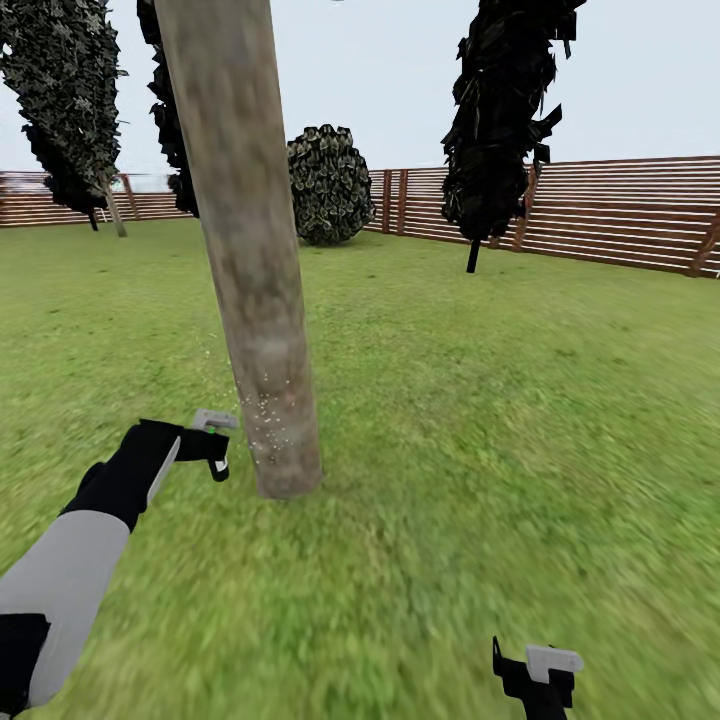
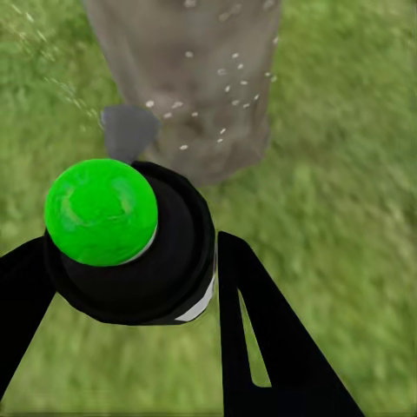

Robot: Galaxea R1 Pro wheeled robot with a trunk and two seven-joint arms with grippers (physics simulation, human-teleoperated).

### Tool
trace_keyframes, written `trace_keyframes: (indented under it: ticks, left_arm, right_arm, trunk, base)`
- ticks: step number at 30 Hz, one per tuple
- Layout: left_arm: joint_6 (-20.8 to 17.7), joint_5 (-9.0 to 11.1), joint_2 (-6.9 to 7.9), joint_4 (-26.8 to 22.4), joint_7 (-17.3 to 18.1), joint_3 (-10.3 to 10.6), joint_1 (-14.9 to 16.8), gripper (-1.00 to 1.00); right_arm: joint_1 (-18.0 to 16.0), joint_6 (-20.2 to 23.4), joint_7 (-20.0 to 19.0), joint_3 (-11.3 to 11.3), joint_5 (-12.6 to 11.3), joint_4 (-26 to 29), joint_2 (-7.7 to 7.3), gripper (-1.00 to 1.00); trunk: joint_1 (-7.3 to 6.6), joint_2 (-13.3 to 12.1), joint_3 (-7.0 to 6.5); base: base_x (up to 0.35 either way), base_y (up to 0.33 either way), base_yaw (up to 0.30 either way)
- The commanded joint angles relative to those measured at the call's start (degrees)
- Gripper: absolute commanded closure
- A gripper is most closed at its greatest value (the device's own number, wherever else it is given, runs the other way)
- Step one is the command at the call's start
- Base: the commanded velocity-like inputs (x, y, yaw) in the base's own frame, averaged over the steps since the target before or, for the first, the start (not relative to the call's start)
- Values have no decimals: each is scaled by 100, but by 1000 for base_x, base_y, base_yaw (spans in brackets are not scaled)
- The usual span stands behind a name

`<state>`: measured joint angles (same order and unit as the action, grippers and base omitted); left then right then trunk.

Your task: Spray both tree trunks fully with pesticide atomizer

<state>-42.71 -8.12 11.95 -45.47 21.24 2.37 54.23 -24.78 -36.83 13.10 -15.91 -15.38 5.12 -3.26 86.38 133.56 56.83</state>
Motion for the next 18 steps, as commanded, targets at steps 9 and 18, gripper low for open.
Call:
trace_keyframes:
  ticks: [9, 18]
  left_arm:
    - [-1, 30, -17, -182, -53, -343, -23, 100]
    - [-1, 34, -51, -192, -490, -449, -22, 100]
  right_arm:
    - [0, 0, 0, 0, 0, -2, 1, -100]
    - [0, 0, 0, 0, 0, -2, 1, -100]
  trunk:
    - [0, 0, 0]
    - [0, 0, 0]
  base:
    - [-29, -183, 0]
    - [-123, -264, 102]
